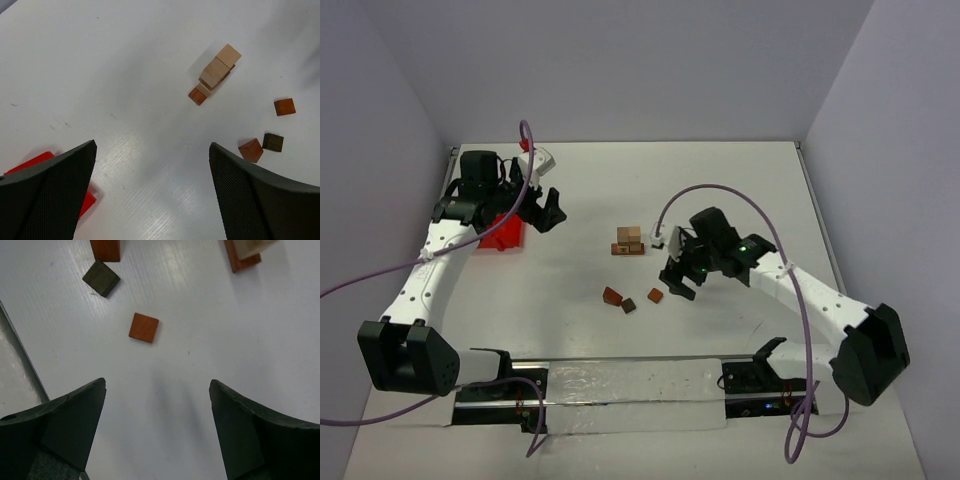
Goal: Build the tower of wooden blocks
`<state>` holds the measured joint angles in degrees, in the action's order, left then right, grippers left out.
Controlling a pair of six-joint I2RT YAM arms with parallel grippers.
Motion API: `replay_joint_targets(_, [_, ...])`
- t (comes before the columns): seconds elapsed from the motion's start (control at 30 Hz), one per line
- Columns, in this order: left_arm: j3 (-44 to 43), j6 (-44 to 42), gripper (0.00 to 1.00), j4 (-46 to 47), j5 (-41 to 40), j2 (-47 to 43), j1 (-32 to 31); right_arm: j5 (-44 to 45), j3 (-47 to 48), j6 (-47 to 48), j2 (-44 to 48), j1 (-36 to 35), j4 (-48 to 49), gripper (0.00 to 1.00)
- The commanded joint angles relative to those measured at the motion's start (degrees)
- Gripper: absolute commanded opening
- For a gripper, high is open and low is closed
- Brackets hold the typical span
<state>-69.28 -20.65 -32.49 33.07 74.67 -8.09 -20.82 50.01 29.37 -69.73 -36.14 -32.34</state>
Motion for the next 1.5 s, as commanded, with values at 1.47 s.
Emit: replay_joint_targets(1.47, [-2.7,6.5,0.99,1.6,1.7,1.8,2.1,6.4,4.6,-9.2,-24.0,-9.7,10.7,0.60])
